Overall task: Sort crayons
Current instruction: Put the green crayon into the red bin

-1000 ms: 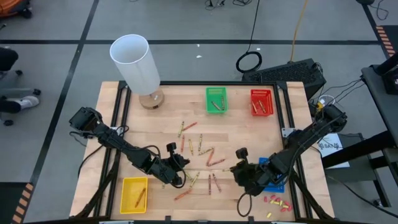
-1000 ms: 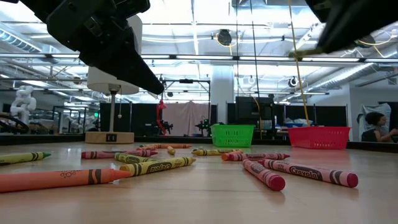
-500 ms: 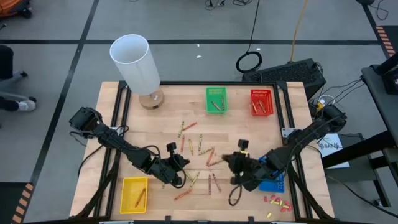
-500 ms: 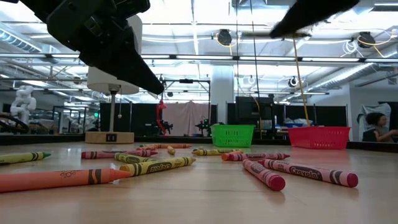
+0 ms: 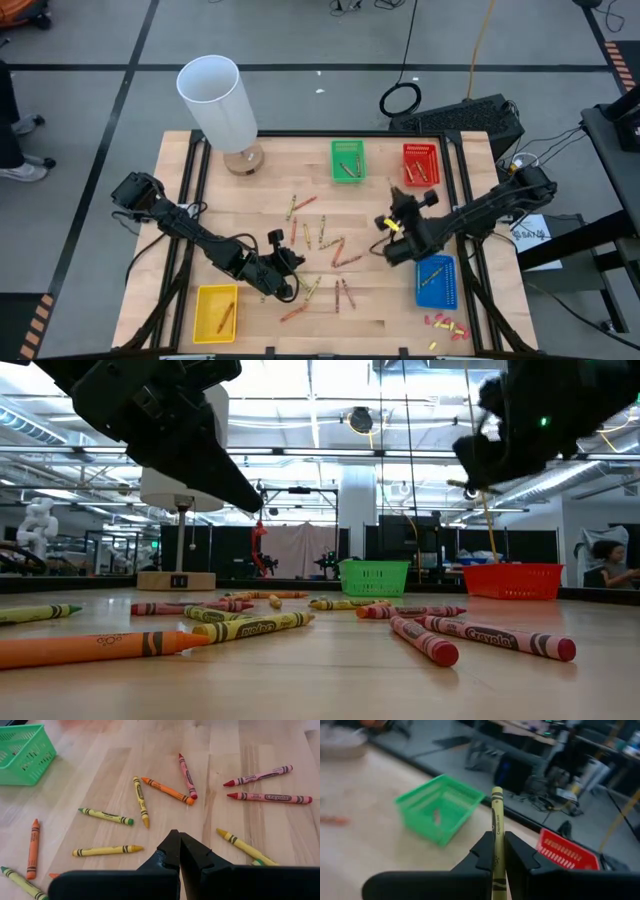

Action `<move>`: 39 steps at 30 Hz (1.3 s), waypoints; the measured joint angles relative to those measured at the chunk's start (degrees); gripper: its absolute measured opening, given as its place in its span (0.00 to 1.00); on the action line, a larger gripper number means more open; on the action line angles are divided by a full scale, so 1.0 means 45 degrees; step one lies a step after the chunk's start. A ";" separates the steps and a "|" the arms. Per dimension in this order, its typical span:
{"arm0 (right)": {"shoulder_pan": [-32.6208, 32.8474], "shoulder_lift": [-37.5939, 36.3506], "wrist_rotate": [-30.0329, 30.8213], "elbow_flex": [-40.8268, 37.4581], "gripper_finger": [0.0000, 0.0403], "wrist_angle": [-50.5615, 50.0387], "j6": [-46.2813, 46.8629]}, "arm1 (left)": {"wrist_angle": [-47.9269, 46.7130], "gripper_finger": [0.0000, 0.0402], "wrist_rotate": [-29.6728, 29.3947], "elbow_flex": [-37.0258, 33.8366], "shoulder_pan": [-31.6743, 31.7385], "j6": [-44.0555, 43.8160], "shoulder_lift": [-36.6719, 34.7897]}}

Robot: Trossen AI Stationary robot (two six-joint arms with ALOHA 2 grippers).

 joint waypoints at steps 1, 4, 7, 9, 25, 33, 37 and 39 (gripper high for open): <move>-0.0166 0.0001 0.0102 -0.0252 0.03 -0.0020 0.0693 | -0.0013 0.02 0.0044 0.0000 0.0000 -0.0004 0.0000; -0.0678 0.0001 0.0248 -0.0961 0.03 0.0011 0.2323 | -0.0018 0.02 0.0093 0.0000 0.0000 -0.0005 0.0000; -0.1148 0.0001 0.0277 -0.1689 0.03 0.0025 0.3952 | -0.0010 0.02 0.0096 0.0000 0.0000 -0.0010 0.0000; -0.1358 0.0001 0.0280 -0.2225 0.03 0.0022 0.5187 | 0.0021 0.02 0.0101 0.0000 0.0000 -0.0013 0.0000; -0.3435 -0.0004 0.0374 -0.4071 0.03 0.0727 0.7923 | 0.0210 0.02 0.0101 0.0000 0.0000 -0.0011 0.0000; -0.4218 -0.0004 0.0350 -0.4071 0.07 0.2204 0.6054 | 0.0238 0.02 0.0100 0.0000 0.0000 -0.0005 0.0000; -0.4637 -0.0004 0.0332 -0.4071 0.13 0.2611 0.5457 | 0.0228 0.02 0.0097 0.0000 0.0000 0.0000 0.0000; -0.4761 -0.0004 0.0325 -0.4071 0.17 0.2864 0.5084 | 0.0228 0.02 0.0096 0.0000 0.0000 0.0005 0.0000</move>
